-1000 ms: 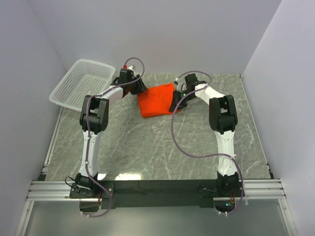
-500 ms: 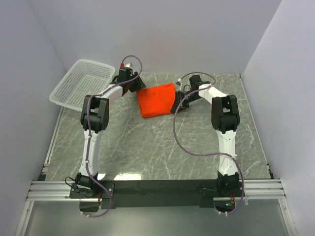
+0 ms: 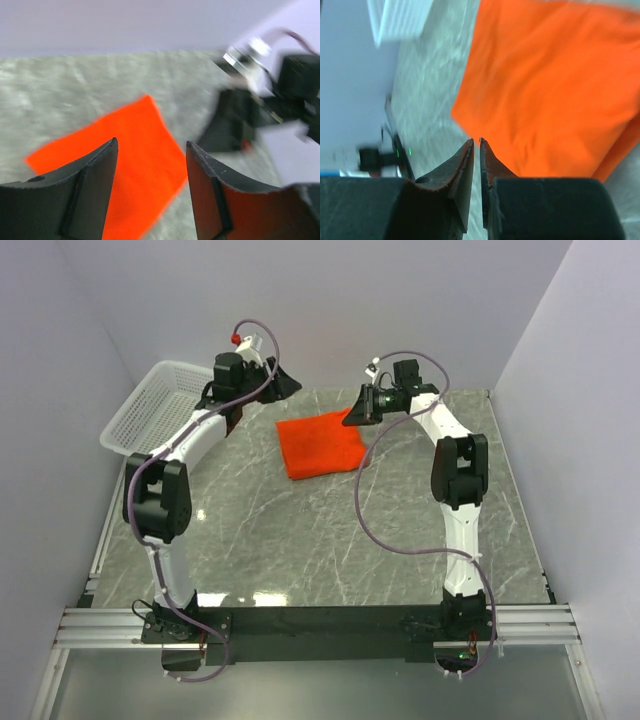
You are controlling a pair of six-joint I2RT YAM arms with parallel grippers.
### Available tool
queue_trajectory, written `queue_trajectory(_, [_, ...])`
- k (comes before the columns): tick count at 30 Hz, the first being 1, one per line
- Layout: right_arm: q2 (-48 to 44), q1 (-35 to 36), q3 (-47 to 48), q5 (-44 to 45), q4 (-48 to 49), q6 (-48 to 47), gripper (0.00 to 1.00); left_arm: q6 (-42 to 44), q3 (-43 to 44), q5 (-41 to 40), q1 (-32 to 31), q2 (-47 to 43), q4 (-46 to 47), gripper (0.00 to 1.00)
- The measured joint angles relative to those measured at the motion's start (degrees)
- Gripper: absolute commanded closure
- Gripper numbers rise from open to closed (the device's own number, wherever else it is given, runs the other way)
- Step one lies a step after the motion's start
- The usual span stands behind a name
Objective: Fold and stack the t-shirts
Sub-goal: Fold the tshirt
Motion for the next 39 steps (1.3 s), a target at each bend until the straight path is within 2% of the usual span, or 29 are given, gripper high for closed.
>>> queue_trajectory(5, [2.3,0.5,0.8,7.1,7.2,14.0,0.78,-2.6,-7.6,7.0,-2.1,-1.6,3.8,0.39])
queue_trajectory(10, [5.9,1.2,1.4,14.5,8.7,21.0,0.78,-5.1,-11.2,10.1,-5.2,3.1,3.8,0.39])
queue_trajectory(15, [7.6,1.8,1.3,21.6,7.4,23.8,0.78,-6.2,-11.8,11.6,-6.1,7.3,3.8,0.38])
queue_trajectory(20, [7.5,1.8,-0.3,27.3,6.7,25.3,0.78,-6.3,-13.7,12.4,-5.8,7.8,3.7,0.38])
queue_trajectory(28, [6.1,1.4,-2.7,29.1,7.1,26.4,0.75,-4.3,-19.0,13.0,-5.7,7.8,4.3,0.37])
queue_trajectory(31, [5.9,1.2,-2.7,28.6,7.1,25.4,0.62,-3.0,-19.1,13.0,-5.7,7.6,4.9,0.31])
queue_trajectory(35, [5.1,0.6,-2.6,25.7,6.4,20.8,0.51,0.8,-18.4,10.8,-5.8,6.1,3.3,0.27])
queue_trajectory(36, [4.6,0.3,-2.6,24.7,5.8,18.7,0.42,1.7,-18.2,9.7,-5.8,5.2,2.6,0.27])
queue_trajectory(38, [3.4,-0.3,-2.5,22.4,4.3,14.4,0.34,4.2,-17.6,6.8,-5.7,2.4,1.0,0.24])
queue_trajectory(39, [2.4,-0.6,-2.6,21.3,3.7,12.2,0.24,5.8,-17.2,4.7,-5.6,0.2,0.1,0.23])
